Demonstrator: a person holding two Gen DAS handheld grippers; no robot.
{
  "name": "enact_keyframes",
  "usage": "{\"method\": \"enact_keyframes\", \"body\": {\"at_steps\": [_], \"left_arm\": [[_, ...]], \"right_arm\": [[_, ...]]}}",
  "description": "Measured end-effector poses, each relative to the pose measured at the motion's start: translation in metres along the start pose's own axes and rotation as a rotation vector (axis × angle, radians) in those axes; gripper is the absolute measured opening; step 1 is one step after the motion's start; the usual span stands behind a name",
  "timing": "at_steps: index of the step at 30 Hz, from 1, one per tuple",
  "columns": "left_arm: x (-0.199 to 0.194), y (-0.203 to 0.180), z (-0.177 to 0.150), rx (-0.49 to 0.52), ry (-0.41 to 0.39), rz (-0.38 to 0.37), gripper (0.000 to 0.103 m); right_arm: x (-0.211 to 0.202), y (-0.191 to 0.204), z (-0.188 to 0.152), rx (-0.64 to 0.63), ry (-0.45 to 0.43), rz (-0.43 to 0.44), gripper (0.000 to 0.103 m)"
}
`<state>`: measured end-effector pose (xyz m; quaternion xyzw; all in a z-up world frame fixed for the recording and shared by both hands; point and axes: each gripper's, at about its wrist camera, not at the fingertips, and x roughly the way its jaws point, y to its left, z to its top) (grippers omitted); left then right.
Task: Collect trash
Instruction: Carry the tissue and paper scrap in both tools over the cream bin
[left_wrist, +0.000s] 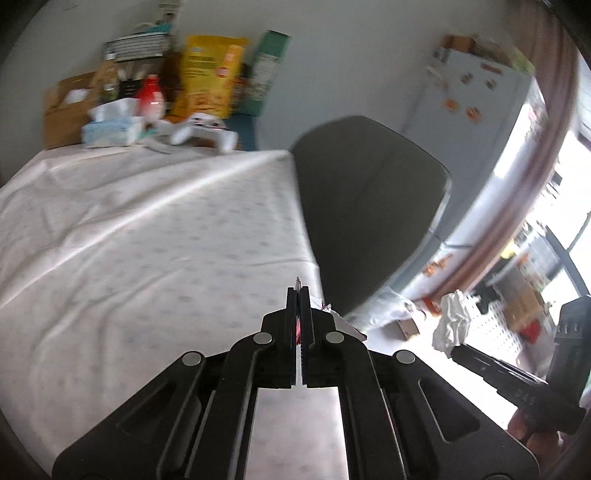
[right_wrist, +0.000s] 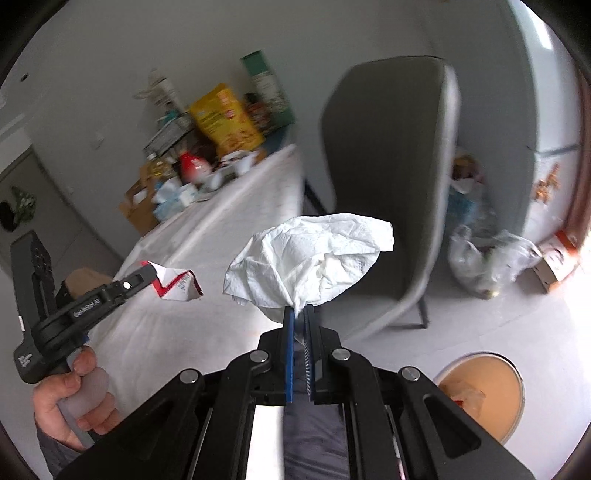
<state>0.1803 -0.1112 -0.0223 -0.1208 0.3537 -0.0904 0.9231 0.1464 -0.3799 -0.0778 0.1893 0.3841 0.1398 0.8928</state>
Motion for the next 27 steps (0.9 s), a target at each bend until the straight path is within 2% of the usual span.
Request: {"method": "enact_keyframes", "body": {"at_steps": [12,23,26,27], "left_arm": [[0.054,-0.085,-0.019,0.132,0.110,-0.086,0.002],[0.084,-0.111,-0.041,0.180,0.186,-0.093,0.002],[0.086,-0.112,-0.043,0.184,0.195,-0.092,0.002],[0.087,-0.114,-0.043,0.187,0.197,-0.092,0.002]], "right_arm": [[-0.019,-0.096,-0.031,0.137,0.011,-0.117,0.006],[0.003,-0.145,-0.057,0.205,0.070,-0.180,0.007],[0.011,-0.157,-0.061,0.240,0.084,-0.206,0.013],[0.014,-0.164,-0.064,0.266,0.093,-0.221,0.035]]}}
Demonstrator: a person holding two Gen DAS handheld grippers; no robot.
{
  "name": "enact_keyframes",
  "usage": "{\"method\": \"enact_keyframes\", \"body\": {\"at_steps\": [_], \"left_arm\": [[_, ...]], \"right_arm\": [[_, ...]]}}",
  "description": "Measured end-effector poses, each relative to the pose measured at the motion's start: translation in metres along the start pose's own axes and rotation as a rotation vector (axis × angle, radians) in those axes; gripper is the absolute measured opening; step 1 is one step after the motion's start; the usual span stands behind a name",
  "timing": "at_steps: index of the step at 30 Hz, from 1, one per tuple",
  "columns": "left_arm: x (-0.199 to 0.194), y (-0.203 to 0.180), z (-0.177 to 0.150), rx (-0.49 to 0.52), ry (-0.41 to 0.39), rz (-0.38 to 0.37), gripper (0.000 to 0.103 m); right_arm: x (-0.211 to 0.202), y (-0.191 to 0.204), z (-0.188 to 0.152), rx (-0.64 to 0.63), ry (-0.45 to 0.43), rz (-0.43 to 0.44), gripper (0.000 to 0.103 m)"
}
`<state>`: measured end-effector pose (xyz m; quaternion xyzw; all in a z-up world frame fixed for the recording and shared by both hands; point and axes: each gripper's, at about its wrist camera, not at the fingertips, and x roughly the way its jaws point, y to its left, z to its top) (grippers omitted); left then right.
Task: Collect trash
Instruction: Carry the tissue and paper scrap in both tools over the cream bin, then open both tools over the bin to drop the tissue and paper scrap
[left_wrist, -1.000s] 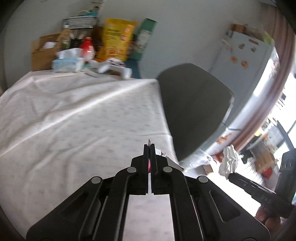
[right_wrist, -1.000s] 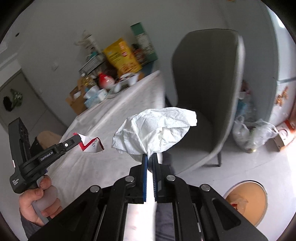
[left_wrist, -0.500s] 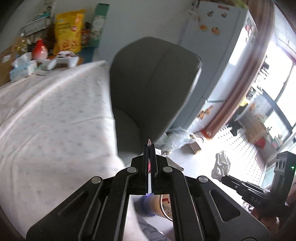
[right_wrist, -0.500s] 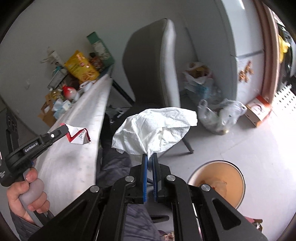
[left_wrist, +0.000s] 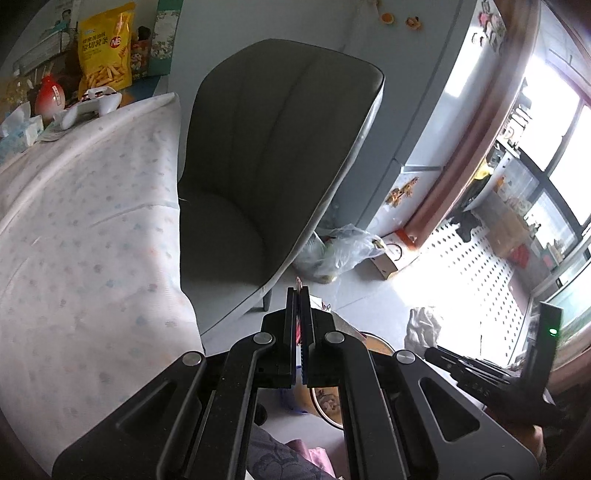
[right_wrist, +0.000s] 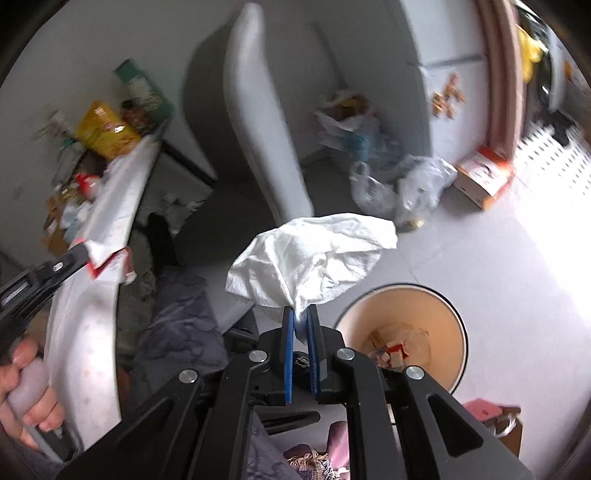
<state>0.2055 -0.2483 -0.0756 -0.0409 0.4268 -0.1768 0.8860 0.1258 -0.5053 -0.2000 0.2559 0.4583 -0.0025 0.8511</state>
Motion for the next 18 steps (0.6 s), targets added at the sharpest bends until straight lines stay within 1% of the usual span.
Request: {"method": "enact_keyframes", "body": {"at_steps": [1,2,4,10,15,18], "left_arm": [[0.000,-0.001,0.000,0.002,0.002,-0.001,0.002],[0.001,-0.001,0.000,0.004,0.004,-0.002,0.002],[0.002,-0.002,0.000,0.009,0.010,-0.006,0.002],[0.015,-0.018,-0.006,0.045,0.048,-0.028,0.002],[0.032,-0.042,-0.011,0.091,0.091,-0.059,0.002],[0.044,-0.064,-0.014,0.122,0.125,-0.100,0.002]], "right_arm": [[0.005,-0.008,-0.001,0.042,0.020,-0.005,0.051],[0.007,-0.016,-0.002,0.079,0.025,0.011,0.068],[0.006,-0.021,-0.003,0.114,0.017,0.036,0.068],[-0.001,-0.041,-0.002,0.163,0.004,0.010,0.068],[-0.022,-0.054,-0.002,0.180,-0.039,-0.012,0.070],[-0.037,-0.064,-0.002,0.189,-0.063,-0.028,0.070]]}}
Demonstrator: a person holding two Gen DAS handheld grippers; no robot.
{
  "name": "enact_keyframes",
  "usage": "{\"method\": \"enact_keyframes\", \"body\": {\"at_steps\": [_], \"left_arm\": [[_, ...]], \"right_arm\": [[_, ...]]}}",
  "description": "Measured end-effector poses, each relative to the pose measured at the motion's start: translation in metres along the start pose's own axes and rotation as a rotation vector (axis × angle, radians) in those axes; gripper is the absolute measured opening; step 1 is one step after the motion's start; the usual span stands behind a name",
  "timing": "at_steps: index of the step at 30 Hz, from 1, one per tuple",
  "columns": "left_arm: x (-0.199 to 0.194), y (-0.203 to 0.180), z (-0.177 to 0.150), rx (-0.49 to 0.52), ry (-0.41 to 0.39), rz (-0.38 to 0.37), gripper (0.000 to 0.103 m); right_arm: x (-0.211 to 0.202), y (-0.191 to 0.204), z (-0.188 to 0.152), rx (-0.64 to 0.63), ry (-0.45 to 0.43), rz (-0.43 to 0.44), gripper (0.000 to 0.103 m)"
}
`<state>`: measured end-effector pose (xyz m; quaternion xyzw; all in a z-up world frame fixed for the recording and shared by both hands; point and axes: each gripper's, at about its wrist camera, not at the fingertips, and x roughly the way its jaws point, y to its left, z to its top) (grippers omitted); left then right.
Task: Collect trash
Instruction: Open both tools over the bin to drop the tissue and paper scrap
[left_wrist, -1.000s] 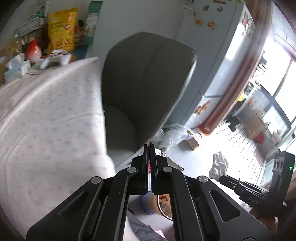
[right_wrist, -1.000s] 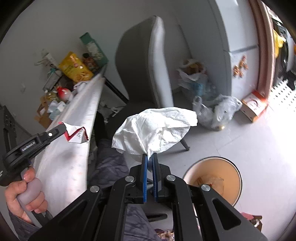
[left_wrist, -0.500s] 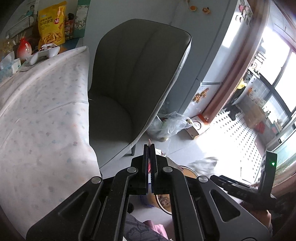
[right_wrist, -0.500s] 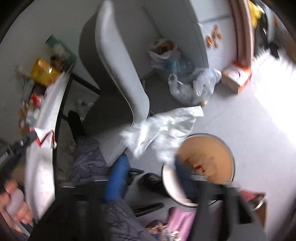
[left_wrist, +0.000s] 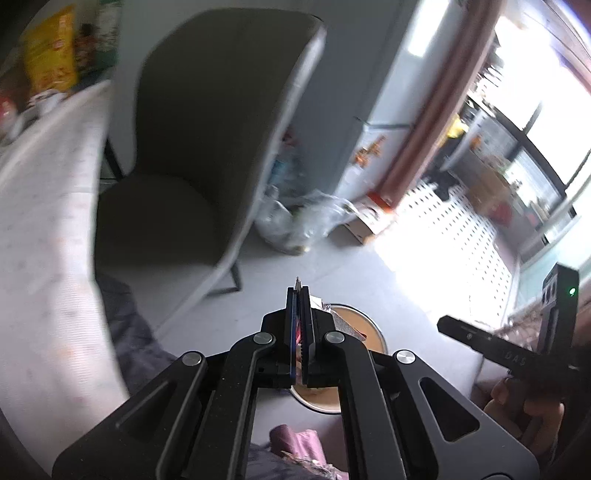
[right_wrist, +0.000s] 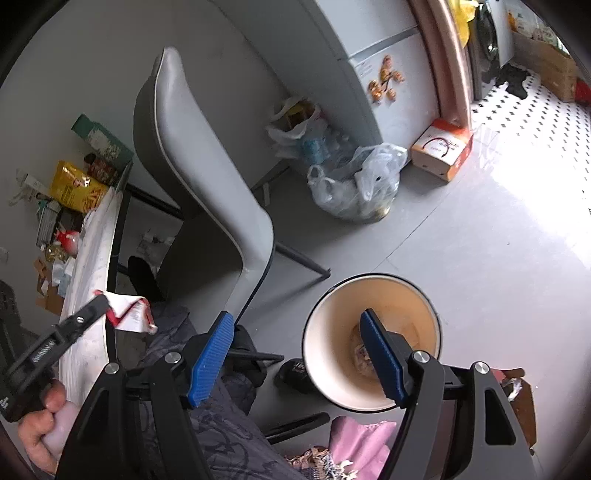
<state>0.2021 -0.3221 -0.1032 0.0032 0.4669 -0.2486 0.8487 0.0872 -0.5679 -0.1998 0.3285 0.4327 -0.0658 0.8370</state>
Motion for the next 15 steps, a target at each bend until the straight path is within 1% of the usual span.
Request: {"method": "enact_keyframes", "body": {"at_steps": [1,3,5,9,11,12,13,14,15], "left_arm": [[0.005,-0.007,0.000,0.011,0.011,-0.016,0.002],[0.015,-0.020,0.000,0.031,0.032,-0.045,0.003],[0.025,-0.032,0.000,0.049,0.057,-0.070,0.002],[0.050,-0.053,-0.001,0.068,0.120,-0.121,0.003],[0.066,-0.060,-0.003,0.061,0.159,-0.146,0.005],[0.071,-0.062,-0.006,0.062,0.174,-0.149,0.020],[0.078,-0.065,-0.008,0.063,0.193,-0.150,0.052],[0.081,-0.065,-0.010,0.053,0.197,-0.146,0.064],[0.080,-0.063,-0.012,0.040,0.193,-0.142,0.072]], "right_arm": [[-0.006,-0.003,0.001,0.002,-0.010,-0.007,0.070],[-0.018,-0.011,0.004,0.010,-0.038,-0.024,0.074],[-0.033,-0.023,0.007,0.034,-0.075,-0.048,0.076],[-0.051,-0.045,0.007,0.093,-0.110,-0.070,0.076],[-0.057,-0.054,0.006,0.110,-0.117,-0.083,0.076],[-0.059,-0.057,0.004,0.115,-0.119,-0.089,0.078],[-0.060,-0.059,0.004,0.117,-0.119,-0.093,0.080],[-0.061,-0.060,0.004,0.120,-0.118,-0.097,0.081],[-0.061,-0.062,0.004,0.121,-0.115,-0.100,0.081]]}}
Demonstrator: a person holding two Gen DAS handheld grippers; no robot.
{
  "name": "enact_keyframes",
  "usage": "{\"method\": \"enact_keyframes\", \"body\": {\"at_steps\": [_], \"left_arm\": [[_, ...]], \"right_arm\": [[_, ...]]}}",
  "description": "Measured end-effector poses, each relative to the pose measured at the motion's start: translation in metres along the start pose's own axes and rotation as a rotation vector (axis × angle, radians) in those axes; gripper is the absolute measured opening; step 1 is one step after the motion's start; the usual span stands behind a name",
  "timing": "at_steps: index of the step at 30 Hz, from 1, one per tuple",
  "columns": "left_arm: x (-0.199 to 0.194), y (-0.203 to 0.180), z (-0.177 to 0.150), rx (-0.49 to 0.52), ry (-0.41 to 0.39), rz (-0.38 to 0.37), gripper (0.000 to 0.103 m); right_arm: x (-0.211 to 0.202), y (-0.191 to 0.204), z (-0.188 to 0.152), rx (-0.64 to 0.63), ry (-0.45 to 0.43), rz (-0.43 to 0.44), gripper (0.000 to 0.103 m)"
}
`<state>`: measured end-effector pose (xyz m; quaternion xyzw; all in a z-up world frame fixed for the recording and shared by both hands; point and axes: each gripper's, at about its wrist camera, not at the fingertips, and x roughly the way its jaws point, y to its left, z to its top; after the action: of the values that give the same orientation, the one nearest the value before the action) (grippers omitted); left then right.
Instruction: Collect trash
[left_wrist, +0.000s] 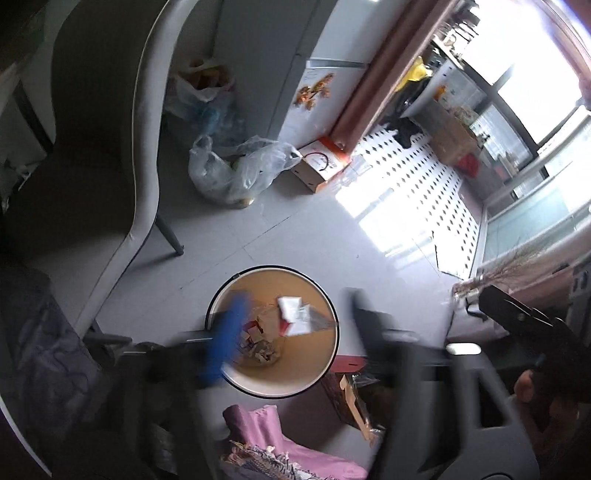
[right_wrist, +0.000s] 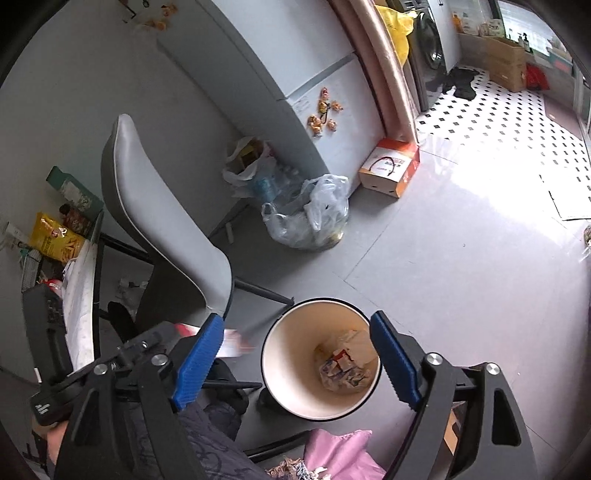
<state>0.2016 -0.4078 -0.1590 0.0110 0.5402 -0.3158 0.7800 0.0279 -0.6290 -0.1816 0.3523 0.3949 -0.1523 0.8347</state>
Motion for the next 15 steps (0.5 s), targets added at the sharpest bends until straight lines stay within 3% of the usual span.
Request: {"method": "enact_keyframes", "body": {"at_steps": [7,15], "left_arm": [[-0.034,0.006,-0.002,-0.014,-0.069,0.040,0.093],[-0.079,0.024,-0.004,-0.041,-0.148,0.064,0.096]], "right_arm": [[0.006,0.016,-0.003,-0.035,0.013,0.019,0.086],[-0.007,0.050,-0.007,-0.115,-0.006,0.050,0.095]]}}
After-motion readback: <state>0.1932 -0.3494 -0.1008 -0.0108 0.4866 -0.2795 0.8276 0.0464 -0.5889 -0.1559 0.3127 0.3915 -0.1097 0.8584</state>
